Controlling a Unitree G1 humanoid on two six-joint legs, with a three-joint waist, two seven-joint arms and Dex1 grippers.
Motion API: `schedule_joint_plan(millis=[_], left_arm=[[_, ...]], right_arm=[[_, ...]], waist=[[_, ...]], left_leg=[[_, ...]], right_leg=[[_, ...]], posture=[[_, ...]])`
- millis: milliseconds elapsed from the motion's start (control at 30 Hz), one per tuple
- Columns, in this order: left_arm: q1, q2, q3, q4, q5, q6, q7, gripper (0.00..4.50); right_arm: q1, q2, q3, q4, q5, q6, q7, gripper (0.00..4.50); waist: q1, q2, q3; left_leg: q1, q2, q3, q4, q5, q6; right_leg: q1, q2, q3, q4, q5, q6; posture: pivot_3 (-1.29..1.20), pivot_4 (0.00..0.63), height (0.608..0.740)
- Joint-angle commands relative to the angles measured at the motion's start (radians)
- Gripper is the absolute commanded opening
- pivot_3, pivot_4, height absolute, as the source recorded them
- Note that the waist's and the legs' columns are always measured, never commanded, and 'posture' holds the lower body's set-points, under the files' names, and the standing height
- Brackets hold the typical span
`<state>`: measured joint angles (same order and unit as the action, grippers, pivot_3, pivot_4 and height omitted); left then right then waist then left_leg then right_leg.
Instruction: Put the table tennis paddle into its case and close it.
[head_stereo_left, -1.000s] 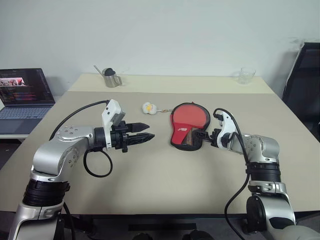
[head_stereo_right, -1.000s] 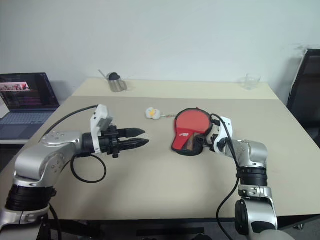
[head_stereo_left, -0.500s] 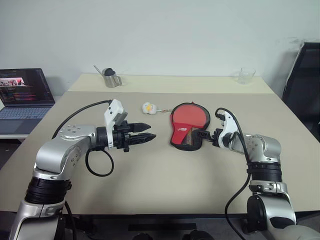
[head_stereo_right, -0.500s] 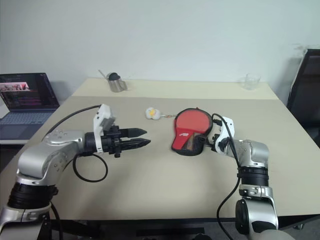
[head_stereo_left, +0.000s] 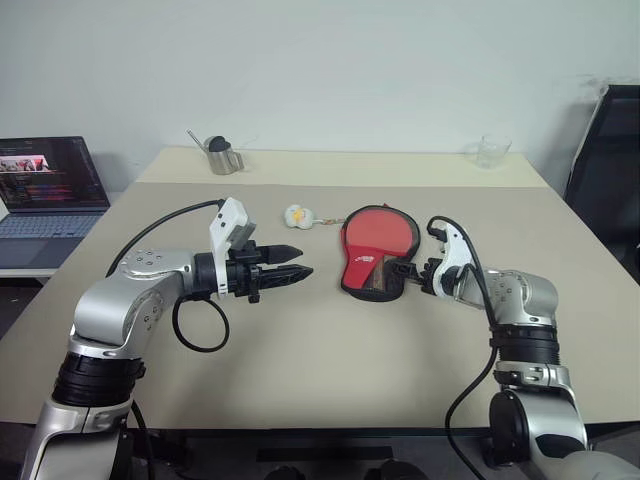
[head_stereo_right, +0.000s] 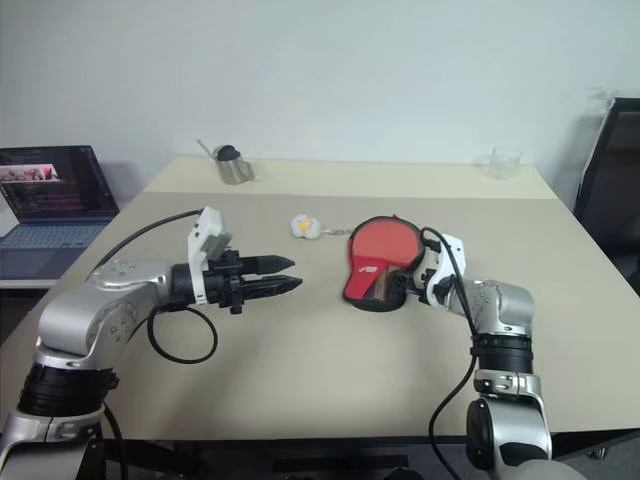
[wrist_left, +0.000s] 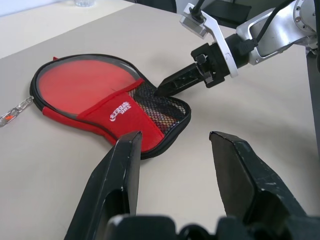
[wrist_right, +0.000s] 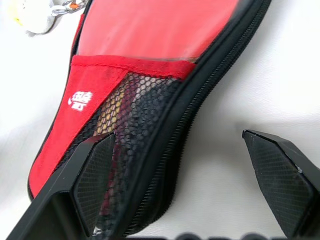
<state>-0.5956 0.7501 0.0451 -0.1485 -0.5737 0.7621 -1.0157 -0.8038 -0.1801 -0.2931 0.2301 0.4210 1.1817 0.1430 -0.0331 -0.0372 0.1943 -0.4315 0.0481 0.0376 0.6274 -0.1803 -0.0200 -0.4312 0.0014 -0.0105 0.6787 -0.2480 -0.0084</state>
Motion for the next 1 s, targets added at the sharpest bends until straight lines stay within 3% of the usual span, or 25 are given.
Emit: schedule_joint_plan(millis=[33,1000], left_arm=[[-0.021,0.009,0.016,-0.025,-0.024,0.005,-0.010,2.36],[-0.022,0.010,0.019,-0.017,-0.014,0.001,0.008,2.36]], right_arm=[[-0.007,0.013,-0.003,-0.007,0.017,-0.028,0.012,4.23],[-0.025,0.010,-0.002,0.036,0.020,-0.062,0.019,4.23]], waist=[[0.000,0.000,0.000],[0.000,0.000,0.000]], left_leg=[[0.000,0.000,0.000,0.000,0.000,0.000],[0.000,0.000,0.000,0.000,0.000,0.000]], right_leg=[[0.000,0.000,0.000,0.000,0.000,0.000],[0.000,0.000,0.000,0.000,0.000,0.000]], posture=[[0.00,0.150,0.740],[0.00,0.150,0.740]])
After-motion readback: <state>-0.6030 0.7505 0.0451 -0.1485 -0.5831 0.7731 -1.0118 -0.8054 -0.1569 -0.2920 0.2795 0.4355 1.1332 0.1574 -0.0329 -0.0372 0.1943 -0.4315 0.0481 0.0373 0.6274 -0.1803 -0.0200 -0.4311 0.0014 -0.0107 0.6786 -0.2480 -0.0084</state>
